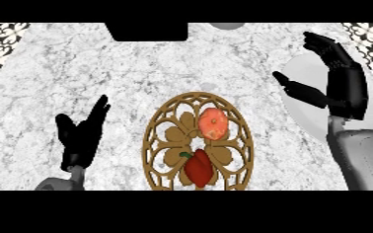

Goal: Pick the squash from the placemat and place it in the plate

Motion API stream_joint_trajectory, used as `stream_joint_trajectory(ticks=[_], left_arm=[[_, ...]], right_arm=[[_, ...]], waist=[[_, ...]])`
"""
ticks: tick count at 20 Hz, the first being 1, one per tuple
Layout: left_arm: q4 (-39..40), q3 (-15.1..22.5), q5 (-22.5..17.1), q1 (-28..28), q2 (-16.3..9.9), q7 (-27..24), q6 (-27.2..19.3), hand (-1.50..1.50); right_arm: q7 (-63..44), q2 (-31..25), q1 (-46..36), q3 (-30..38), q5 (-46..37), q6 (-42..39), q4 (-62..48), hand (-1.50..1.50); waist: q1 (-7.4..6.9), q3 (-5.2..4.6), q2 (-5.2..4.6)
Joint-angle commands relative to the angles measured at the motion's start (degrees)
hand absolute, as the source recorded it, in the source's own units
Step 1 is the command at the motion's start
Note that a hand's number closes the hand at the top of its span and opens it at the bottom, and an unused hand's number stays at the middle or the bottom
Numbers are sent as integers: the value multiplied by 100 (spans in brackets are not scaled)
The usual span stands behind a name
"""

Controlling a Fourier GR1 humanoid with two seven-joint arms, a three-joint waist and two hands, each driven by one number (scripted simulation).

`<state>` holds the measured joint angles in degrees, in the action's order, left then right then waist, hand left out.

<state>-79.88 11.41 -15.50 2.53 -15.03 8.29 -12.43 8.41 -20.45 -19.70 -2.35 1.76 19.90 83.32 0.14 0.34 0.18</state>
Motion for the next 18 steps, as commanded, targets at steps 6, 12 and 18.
stream_joint_trajectory(ticks=[6,12,18], left_arm=[[-159,134,-38,-285,182,192,267,0],[69,0,29,-220,79,91,328,0],[102,1,136,129,214,300,271,0]], right_arm=[[-1104,-950,482,-341,-454,-883,989,-150],[-2698,-1670,296,-1212,-829,-2003,1716,-150],[-4032,-1311,-1,-2027,-1639,-2151,2118,-150]], waist=[[21,-45,13],[22,-56,15],[6,-42,-15]])
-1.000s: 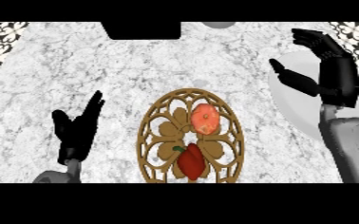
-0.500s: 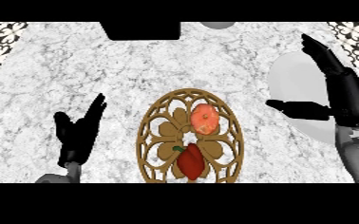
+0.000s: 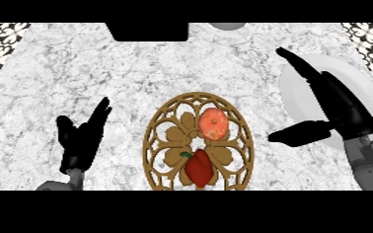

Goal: Pick the squash from the placemat and place it in the plate

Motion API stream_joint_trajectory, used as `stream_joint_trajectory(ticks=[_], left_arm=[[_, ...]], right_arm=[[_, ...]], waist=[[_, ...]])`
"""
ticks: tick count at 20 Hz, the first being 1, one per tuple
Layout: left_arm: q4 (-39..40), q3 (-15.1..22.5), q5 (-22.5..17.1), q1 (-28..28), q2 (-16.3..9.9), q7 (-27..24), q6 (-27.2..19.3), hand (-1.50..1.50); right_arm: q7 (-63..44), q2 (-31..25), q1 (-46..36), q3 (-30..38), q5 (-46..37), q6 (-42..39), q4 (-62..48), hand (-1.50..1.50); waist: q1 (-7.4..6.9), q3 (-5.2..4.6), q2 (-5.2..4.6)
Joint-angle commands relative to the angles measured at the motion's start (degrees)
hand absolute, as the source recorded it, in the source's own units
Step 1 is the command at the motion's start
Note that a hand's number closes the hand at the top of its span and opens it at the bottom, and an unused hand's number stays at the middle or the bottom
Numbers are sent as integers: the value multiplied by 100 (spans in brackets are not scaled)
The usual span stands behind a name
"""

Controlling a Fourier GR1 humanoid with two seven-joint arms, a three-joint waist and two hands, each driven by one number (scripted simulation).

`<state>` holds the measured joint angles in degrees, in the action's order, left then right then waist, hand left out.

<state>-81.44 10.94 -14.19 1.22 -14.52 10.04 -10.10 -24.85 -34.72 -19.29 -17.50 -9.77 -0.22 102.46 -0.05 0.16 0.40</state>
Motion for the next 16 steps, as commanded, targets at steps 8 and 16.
stream_joint_trajectory(ticks=[8,16], left_arm=[[166,74,148,-99,392,-43,101,0],[-24,28,251,-206,382,81,283,0]], right_arm=[[-1697,1087,-739,-932,-1269,-487,-164,-150],[-2206,1920,-595,-1202,-1574,-838,-384,-150]], waist=[[-31,-19,-40],[-20,-17,-39]])
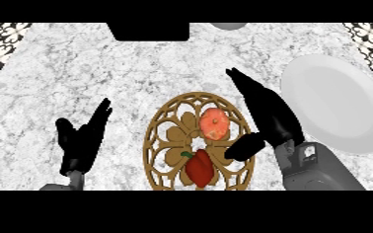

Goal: Pick the squash from the placemat and place it in the plate

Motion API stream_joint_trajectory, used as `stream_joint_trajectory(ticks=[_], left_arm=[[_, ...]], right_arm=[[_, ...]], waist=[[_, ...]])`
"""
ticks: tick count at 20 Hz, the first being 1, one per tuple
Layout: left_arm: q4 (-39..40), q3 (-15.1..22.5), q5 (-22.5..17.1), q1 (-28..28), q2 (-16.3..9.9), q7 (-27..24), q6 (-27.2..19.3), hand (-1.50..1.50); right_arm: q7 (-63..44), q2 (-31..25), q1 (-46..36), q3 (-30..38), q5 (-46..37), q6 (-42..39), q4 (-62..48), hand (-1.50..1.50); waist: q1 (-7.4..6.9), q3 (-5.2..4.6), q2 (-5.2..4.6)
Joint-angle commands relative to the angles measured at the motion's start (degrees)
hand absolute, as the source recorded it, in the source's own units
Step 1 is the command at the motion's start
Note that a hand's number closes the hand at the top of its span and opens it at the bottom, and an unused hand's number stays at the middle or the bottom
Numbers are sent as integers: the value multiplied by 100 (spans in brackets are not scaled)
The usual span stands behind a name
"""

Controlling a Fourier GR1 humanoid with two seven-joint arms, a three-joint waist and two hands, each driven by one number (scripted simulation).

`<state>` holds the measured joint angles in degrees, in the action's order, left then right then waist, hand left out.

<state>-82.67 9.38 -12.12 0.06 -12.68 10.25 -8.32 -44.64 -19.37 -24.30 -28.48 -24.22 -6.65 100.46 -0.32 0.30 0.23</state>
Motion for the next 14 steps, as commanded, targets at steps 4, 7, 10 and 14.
stream_joint_trajectory(ticks=[4,7,10,14], left_arm=[[186,22,179,113,324,115,-18,0],[43,-335,-159,-22,-44,284,453,0],[-134,52,242,-193,344,206,80,0],[-138,-80,141,-266,297,229,229,0]], right_arm=[[343,794,118,-41,-509,44,-637,-150],[120,654,401,-71,-648,-228,-121,-150],[367,811,443,-211,-1204,71,-803,-150],[211,872,-156,187,-1230,-339,-1248,-150]], waist=[[10,-30,-25],[28,-31,-18],[12,-30,-23],[-19,-30,-24]])
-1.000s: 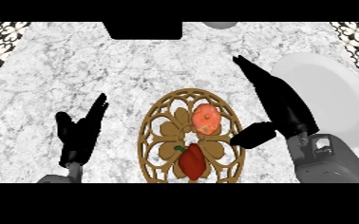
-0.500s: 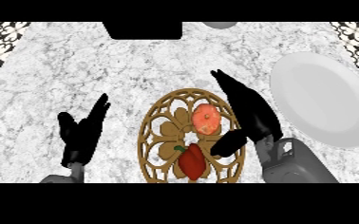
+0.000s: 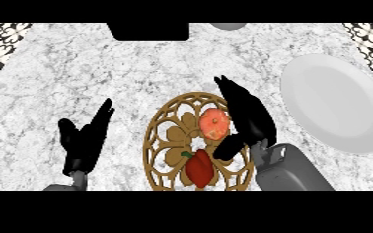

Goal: Pick the squash from the placemat and place it in the plate

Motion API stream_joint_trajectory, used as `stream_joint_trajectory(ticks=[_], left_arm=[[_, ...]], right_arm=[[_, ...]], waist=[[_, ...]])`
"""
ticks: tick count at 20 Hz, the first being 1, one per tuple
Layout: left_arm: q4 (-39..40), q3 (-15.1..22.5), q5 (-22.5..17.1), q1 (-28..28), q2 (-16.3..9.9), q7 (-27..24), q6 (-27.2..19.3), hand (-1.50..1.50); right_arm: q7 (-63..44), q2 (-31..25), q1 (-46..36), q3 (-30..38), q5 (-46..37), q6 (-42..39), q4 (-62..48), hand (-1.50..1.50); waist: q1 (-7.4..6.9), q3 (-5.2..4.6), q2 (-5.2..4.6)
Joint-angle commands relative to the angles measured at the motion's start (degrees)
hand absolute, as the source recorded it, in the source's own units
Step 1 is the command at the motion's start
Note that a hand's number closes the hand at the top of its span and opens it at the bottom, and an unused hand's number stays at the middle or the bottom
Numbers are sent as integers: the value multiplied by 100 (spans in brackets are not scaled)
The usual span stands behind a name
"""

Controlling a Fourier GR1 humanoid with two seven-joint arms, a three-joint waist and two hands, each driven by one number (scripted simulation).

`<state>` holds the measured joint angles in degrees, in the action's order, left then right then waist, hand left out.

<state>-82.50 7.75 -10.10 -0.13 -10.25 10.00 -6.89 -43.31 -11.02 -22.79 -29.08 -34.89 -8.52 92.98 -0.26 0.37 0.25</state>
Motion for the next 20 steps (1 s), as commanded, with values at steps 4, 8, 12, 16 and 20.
stream_joint_trajectory(ticks=[4,8,12,16,20], left_arm=[[246,-56,-68,-274,24,-158,370,0],[85,55,210,197,286,456,-29,0],[242,30,366,81,401,238,-70,0],[171,-82,240,102,301,188,161,0],[-65,-266,90,-93,111,413,406,0]], right_arm=[[410,377,-122,121,-579,283,-1032,-150],[666,460,-32,254,-620,77,-1206,-150],[496,820,91,69,-932,26,-1265,-150],[1174,630,-210,148,-873,-307,-1996,150],[853,737,-81,-48,-1368,-399,-1338,150]], waist=[[-20,-37,-35],[9,-36,-32],[14,-37,-26],[-1,-37,-36],[14,-37,-20]])
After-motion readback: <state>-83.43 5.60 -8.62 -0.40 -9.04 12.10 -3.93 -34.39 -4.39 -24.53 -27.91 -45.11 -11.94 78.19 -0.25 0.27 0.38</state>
